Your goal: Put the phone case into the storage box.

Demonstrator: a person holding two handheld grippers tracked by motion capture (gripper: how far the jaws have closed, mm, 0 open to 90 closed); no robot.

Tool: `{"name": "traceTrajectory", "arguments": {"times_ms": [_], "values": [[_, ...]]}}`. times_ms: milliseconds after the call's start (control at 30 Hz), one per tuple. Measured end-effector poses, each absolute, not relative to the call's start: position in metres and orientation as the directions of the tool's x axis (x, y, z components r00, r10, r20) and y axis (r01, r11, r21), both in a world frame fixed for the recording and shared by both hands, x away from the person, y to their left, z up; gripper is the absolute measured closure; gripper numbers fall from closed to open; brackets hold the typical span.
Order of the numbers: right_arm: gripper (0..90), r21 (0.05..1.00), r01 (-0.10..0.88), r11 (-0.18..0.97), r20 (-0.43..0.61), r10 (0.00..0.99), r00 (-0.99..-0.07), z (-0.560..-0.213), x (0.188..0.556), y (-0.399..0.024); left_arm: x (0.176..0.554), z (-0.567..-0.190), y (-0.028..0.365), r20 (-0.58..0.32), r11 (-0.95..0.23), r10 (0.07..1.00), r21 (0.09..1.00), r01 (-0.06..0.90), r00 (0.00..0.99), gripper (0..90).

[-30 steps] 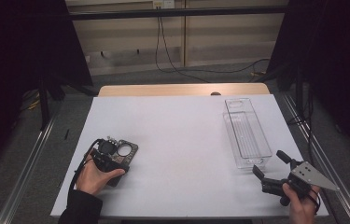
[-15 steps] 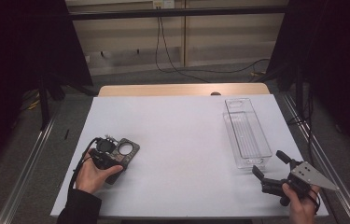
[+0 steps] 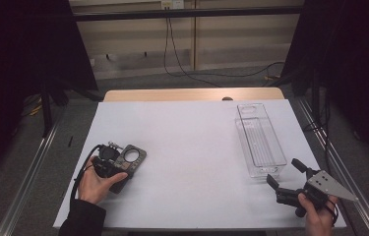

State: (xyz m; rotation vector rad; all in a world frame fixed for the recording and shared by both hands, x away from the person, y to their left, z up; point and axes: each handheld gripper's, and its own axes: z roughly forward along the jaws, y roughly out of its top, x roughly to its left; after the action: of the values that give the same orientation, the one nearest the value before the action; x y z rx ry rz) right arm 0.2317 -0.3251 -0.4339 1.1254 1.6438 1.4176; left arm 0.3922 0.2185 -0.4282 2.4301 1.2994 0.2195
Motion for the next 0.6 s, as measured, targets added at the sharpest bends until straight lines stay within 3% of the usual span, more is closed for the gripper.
{"name": "traceTrajectory", "arguments": {"times_ms": [600], "values": [[0.0, 0.984, 0.175, 0.033, 0.039, 0.919, -0.392, -0.434, 0.231, -0.325, 0.383, -0.413, 0.222, -0.105, -0.438, 0.784, 0.606, 0.664, 0.612, 12.5]]}}
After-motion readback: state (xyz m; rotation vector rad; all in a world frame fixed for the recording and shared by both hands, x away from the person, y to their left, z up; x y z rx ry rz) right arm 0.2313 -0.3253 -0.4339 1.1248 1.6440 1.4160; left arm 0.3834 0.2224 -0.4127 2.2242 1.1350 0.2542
